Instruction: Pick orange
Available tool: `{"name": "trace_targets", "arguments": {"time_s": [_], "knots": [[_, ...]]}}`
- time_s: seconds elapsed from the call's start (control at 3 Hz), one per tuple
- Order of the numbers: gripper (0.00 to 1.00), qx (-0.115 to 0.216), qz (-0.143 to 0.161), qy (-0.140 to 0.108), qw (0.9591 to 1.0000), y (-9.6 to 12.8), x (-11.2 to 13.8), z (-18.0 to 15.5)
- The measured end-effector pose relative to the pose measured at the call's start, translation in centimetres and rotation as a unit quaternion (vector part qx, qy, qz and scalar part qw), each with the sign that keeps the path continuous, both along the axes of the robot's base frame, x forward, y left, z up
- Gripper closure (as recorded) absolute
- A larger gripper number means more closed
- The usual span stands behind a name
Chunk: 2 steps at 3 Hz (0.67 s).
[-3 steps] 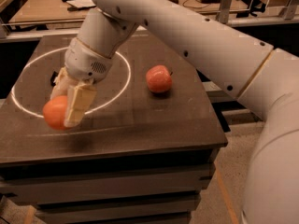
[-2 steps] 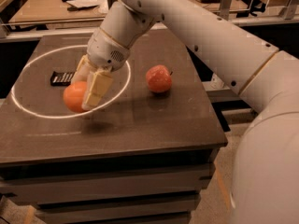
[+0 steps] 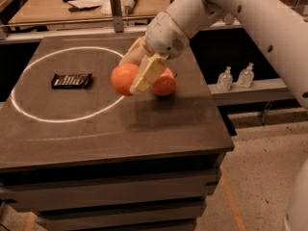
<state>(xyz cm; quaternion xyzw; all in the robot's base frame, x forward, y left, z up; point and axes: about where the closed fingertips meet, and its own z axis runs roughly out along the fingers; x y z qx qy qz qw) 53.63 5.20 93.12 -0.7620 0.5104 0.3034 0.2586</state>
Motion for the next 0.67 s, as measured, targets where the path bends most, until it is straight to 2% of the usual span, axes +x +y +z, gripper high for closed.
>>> {"name": "trace_targets", "arguments": {"time_s": [0.33, 0.67], "knots": [[1.0, 0.036, -0.028, -0.021, 0.9987, -5.42, -0.19, 3.05], [1.0, 0.034, -0.028, -0.021, 0.9988, -4.66, 0.04, 2.75]]}}
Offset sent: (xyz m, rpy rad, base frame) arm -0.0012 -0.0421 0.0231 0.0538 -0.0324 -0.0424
